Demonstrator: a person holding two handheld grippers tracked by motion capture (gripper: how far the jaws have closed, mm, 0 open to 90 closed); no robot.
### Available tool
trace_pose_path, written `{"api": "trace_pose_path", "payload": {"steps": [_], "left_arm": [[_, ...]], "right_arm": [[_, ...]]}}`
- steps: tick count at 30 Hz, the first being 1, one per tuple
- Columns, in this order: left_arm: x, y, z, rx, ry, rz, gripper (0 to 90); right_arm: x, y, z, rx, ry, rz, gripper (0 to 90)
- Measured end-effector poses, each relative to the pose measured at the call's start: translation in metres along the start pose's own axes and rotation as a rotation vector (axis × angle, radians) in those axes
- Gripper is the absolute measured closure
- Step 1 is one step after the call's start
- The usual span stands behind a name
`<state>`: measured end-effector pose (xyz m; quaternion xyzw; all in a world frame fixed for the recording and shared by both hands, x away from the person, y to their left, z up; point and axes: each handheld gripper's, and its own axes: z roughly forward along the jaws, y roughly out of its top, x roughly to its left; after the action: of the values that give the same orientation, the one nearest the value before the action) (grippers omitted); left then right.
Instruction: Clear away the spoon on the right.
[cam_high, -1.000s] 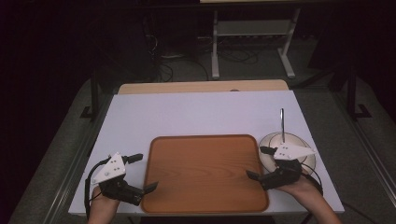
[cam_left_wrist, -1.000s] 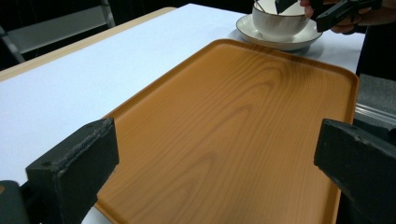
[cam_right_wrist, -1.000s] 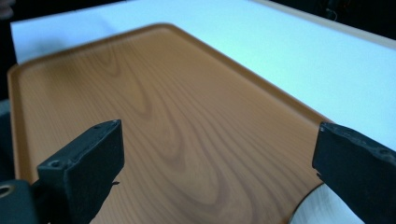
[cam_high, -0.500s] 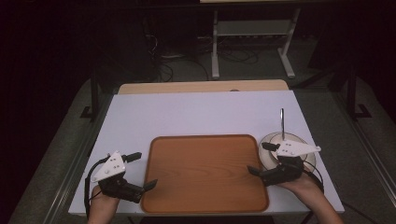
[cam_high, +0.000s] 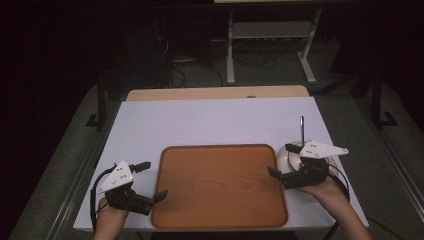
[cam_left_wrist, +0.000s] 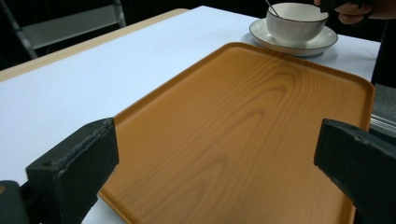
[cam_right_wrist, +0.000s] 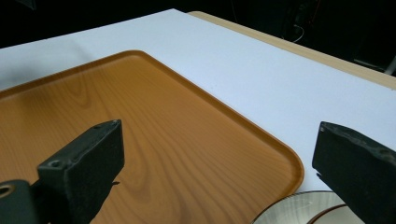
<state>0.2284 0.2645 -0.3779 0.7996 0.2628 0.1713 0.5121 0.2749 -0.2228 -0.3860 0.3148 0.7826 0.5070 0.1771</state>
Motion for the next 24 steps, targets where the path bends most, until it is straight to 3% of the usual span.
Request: {"api": "trace_pose_path", "payload": {"steps": [5, 8, 11, 15, 19, 22, 24], "left_arm": [[0.002, 0.000, 0.001, -0.001, -0.005, 0.004, 0.0], [0.006, 0.000, -0.002, -0.036, -0.017, -0.030, 0.0], [0.008, 0.000, -0.004, -0.037, -0.012, -0.022, 0.0], [0.014, 0.000, -0.003, -0.057, -0.007, -0.052, 0.0], [0.016, 0.002, -0.004, -0.063, 0.006, -0.047, 0.0], [0.019, 0.005, -0.003, -0.090, -0.002, -0.085, 0.0], [0.019, 0.005, -0.003, -0.091, 0.000, -0.087, 0.0]], "right_arm": [[-0.002, 0.002, 0.000, -0.002, -0.012, 0.001, 1.8], [-0.003, 0.004, 0.000, 0.004, -0.013, -0.011, 1.8], [-0.004, 0.004, 0.001, 0.004, -0.011, -0.010, 1.8], [-0.006, 0.005, 0.001, 0.011, -0.011, -0.007, 1.8], [-0.010, 0.006, 0.002, 0.015, -0.014, -0.003, 1.8], [-0.012, 0.009, 0.003, 0.017, -0.019, -0.004, 1.8], [-0.013, 0.009, 0.003, 0.017, -0.023, -0.006, 1.8]]}}
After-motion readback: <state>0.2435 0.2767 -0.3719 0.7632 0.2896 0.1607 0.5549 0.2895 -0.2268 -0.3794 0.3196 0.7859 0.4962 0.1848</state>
